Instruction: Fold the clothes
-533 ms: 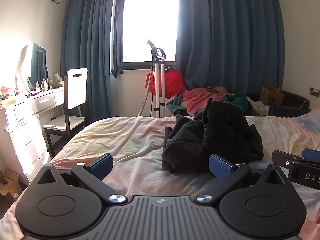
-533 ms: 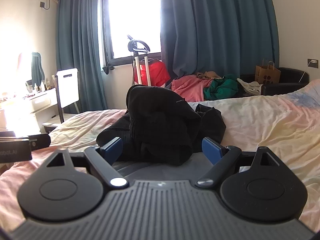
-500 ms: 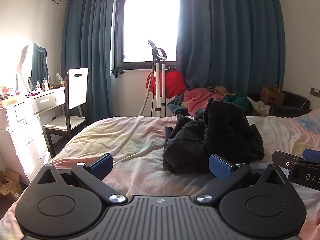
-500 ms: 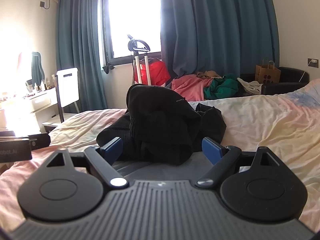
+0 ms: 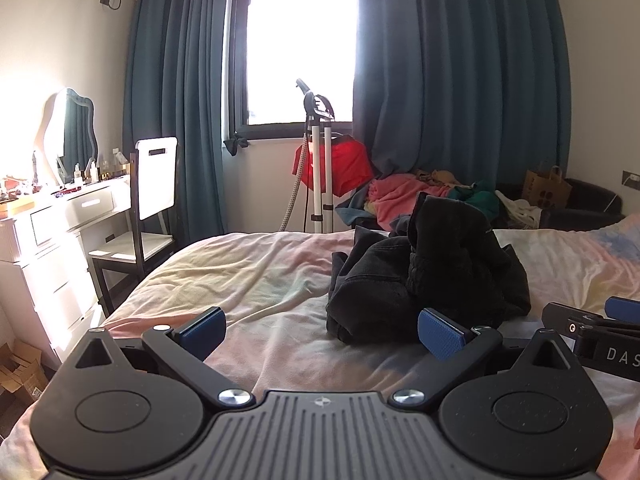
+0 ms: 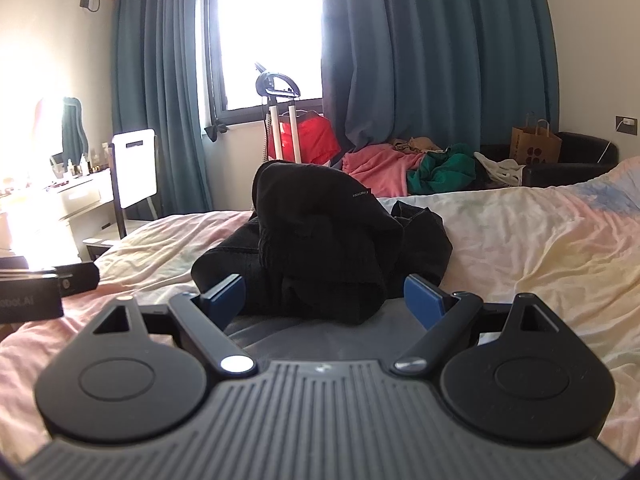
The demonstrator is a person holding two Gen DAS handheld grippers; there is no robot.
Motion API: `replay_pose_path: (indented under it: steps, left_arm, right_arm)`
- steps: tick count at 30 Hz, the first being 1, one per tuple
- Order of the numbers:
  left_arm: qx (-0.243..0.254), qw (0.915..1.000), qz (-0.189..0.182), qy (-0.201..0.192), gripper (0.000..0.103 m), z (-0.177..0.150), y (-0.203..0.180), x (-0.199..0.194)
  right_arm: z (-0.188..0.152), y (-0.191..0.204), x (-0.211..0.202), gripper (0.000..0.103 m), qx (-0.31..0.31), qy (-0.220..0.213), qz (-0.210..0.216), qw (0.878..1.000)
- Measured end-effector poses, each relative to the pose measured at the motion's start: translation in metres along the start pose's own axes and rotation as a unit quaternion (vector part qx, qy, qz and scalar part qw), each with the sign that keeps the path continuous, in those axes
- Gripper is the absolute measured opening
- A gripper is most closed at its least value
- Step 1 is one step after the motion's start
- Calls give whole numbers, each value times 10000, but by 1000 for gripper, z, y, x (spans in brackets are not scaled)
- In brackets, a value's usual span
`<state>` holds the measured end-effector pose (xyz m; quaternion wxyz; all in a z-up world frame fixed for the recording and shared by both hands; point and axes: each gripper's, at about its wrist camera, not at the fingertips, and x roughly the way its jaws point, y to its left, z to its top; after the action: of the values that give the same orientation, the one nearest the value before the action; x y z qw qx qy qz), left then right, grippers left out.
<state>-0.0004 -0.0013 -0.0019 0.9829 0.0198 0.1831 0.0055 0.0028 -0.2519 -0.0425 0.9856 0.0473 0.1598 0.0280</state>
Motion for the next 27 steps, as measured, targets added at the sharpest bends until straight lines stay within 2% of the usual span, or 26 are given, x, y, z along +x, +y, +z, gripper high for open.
replay_pose_path:
  steps: [19,27]
  left_arm:
    - [33,10000,-11,-14,103,-2,-2,1]
    - [-60,9999,-10,-87,103,0,-1,-1]
  right_arm:
    - [-1,-1,1,88,52,27,-48,10000]
    - [-1,-3,0,88,126,30,126,9998]
